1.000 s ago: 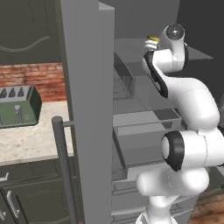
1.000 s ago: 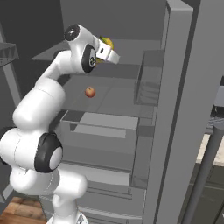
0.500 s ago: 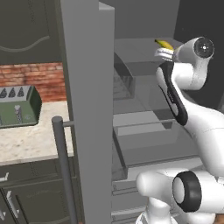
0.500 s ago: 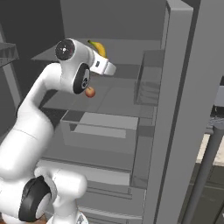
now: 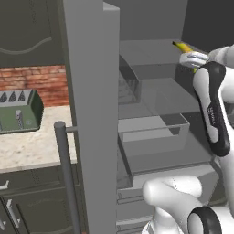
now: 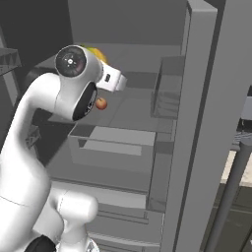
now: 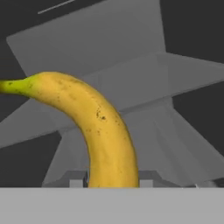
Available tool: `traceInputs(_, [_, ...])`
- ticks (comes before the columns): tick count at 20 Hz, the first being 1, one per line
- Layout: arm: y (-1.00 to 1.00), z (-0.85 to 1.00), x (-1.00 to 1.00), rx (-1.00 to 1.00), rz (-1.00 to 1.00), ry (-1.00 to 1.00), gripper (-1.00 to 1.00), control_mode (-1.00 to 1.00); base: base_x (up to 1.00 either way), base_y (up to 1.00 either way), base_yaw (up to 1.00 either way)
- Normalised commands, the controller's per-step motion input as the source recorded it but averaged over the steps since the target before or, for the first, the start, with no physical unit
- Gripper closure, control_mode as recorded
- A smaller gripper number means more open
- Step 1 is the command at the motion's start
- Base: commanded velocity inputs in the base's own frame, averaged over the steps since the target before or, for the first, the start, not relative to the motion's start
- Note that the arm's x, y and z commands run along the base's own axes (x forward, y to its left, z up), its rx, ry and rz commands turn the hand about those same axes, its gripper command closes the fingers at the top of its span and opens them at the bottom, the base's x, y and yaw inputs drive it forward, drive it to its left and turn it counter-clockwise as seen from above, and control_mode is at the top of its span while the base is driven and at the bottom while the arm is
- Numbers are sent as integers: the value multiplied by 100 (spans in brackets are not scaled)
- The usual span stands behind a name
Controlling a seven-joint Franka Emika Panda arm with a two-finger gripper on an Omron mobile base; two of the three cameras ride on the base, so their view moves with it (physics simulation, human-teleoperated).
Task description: Retrieve the banana and peach from the fridge and place them into the bowl on the dining table.
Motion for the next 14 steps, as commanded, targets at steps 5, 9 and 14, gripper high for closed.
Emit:
traceInputs(5, [18, -28, -99, 0, 17, 3, 100, -100, 0, 0, 0])
traceInputs(9, [21, -21, -88, 0, 17, 4, 100, -100, 0, 0, 0])
traceInputs(14, [15, -7, -50, 0, 10, 4, 100, 100, -34, 13, 6])
